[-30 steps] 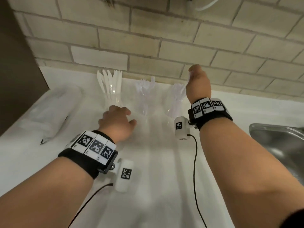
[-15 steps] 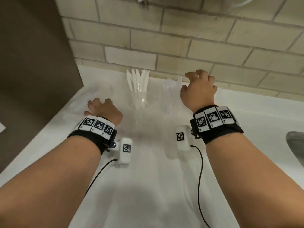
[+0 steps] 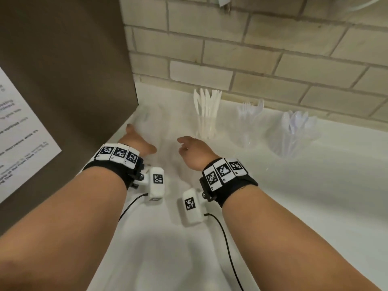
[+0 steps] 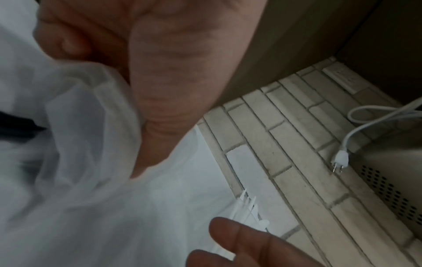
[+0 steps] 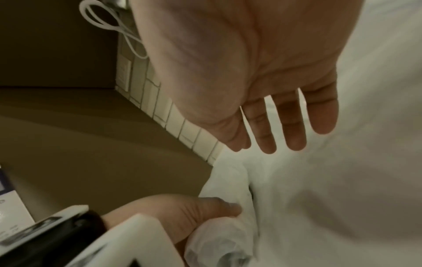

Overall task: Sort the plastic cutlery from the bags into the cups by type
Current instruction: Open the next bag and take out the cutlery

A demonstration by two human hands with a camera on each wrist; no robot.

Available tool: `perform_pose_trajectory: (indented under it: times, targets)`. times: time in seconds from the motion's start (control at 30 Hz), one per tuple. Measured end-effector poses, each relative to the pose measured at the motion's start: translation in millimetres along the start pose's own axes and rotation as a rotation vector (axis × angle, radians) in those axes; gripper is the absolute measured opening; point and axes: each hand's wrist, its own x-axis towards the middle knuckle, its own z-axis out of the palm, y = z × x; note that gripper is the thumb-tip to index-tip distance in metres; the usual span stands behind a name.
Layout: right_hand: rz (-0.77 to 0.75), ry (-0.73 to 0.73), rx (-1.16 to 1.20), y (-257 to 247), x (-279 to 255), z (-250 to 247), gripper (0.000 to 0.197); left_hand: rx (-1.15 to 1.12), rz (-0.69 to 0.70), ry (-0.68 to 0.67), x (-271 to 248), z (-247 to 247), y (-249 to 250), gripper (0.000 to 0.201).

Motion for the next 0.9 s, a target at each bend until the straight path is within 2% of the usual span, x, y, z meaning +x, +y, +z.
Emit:
perform_pose_trajectory:
  times: [0.13,0.2,0.27,0.33,0.43,0.53,0.6,0.7,0.73,0.77,0.8,0.83,0.9]
  targets:
    - [0.056,-0.017,0.119,-2.6,2.5,18.2,0.051,0.052,0.017,-0.050,-16.9,4.5,-15.6,0.101]
    - [0.101,-0.014,0.218,-0.7,4.5,26.2,0.061,0.030,0.042,-0.092,-29.1,6.1,-21.4,0.092]
    - [0.129,0.064,0.351,2.8,2.9,27.9,0.075,0.029,0.122,-0.072,-44.2,7.8,-25.9,0.077]
    - [0.122,0.233,0.381,8.5,-2.6,20.6,0.083,0.070,0.269,0.012,-60.1,11.3,-28.7,0.058]
    - [0.118,0.468,0.126,14.6,-20.1,2.0,0.082,0.134,0.537,0.190,-78.8,22.4,-29.4,0.046]
    - [0.064,0.548,-0.173,16.6,-36.7,-10.2,0.079,0.304,0.741,0.276,-88.2,35.9,-23.7,0.047]
    - [0.041,0.468,-0.271,19.3,-45.6,-16.1,0.070,0.350,0.834,0.208,-90.7,40.6,-20.8,0.051]
    - [0.111,0.244,-0.337,25.9,-58.9,-21.2,0.041,0.341,0.883,-0.140,-91.6,35.9,-16.8,0.044]
    - [0.136,0.173,-0.371,28.6,-63.1,-21.6,0.035,0.272,0.856,-0.258,-93.1,31.6,-14.7,0.041]
    - [0.155,0.113,-0.403,31.4,-67.1,-21.7,0.030,0.157,0.815,-0.317,-93.6,27.5,-13.1,0.039]
    - [0.169,0.068,-0.427,34.1,-70.9,-21.8,0.025,0.042,0.768,-0.293,-92.5,23.2,-12.0,0.041]
    - [0.180,0.042,-0.441,36.7,-74.2,-21.8,0.020,-0.030,0.708,-0.209,-89.8,18.8,-12.2,0.048]
    - [0.212,0.029,-0.447,42.2,-78.8,-20.3,0.017,0.063,0.533,-0.046,-83.6,10.8,-16.7,0.070]
